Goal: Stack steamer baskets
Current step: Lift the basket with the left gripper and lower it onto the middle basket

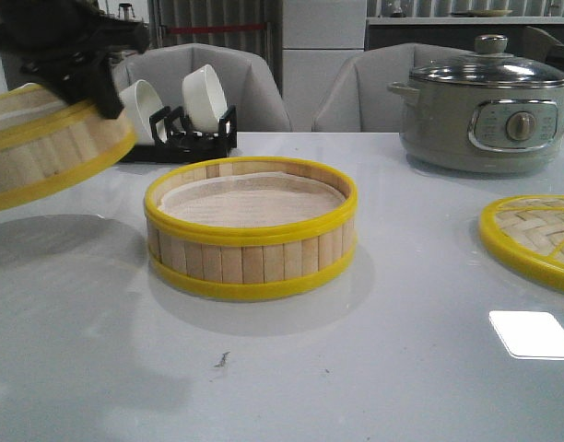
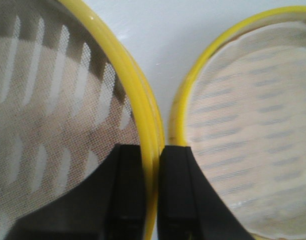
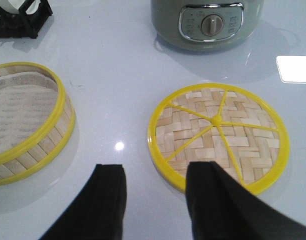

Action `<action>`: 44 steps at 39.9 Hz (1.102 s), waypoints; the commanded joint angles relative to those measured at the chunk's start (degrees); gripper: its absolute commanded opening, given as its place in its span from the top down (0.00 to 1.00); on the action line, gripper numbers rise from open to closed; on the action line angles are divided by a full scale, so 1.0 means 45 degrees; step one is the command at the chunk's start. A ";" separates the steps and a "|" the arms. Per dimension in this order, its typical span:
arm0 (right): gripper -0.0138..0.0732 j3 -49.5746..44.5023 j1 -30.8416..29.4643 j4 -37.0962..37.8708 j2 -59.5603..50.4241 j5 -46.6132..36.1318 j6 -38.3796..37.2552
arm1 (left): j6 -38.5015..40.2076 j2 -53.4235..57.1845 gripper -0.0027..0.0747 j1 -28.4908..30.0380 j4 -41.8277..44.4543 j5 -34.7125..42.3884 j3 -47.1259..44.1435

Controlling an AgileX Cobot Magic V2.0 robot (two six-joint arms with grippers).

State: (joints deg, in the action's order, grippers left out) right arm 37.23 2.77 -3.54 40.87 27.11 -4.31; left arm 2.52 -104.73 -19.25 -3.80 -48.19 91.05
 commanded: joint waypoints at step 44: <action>0.39 0.0500 0.0002 -0.0053 0.0023 -0.1175 0.0030 | 0.0001 -0.1780 0.85 -0.5498 -0.0736 0.0816 0.2668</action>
State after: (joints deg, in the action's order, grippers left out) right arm 37.23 2.77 -3.54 40.87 26.67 -4.31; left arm 2.62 -116.13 -43.72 -6.16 -48.47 100.88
